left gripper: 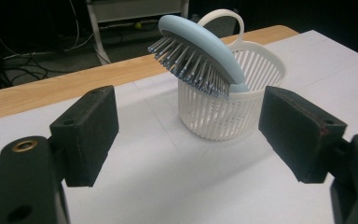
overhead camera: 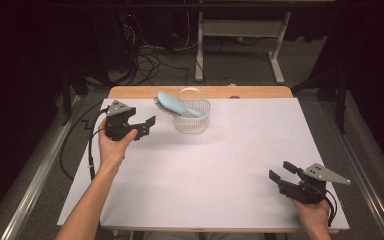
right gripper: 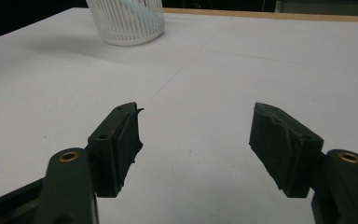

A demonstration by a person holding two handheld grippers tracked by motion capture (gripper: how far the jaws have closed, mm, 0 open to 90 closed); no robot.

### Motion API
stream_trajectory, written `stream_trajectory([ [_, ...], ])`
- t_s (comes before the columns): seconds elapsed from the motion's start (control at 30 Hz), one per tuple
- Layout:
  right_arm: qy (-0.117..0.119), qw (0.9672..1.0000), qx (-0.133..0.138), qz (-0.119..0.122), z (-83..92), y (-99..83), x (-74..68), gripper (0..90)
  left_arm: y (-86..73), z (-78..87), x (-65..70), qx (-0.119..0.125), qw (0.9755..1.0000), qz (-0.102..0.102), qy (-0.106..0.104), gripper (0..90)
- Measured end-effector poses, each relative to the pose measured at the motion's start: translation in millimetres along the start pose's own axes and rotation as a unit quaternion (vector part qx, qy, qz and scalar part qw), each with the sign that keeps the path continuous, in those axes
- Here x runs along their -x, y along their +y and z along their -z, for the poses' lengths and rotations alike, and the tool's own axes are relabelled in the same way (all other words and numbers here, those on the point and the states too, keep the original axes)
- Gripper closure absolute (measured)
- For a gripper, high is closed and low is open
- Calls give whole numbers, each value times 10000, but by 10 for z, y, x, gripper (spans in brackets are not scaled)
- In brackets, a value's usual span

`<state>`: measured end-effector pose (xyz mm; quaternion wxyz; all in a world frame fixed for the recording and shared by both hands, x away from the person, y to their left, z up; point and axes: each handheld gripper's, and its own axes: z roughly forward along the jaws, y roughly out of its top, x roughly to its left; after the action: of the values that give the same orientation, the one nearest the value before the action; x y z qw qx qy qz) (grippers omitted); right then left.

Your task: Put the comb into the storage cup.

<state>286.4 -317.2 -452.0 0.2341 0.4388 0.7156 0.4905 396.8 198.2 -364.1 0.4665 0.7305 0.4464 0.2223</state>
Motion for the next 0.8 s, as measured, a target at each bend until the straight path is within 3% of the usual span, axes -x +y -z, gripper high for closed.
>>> stream_trajectory([
  [0.8,-10,10000,17,-4,4,1,7,338,-98,83,37,52,9999,-94,-3,210],
])
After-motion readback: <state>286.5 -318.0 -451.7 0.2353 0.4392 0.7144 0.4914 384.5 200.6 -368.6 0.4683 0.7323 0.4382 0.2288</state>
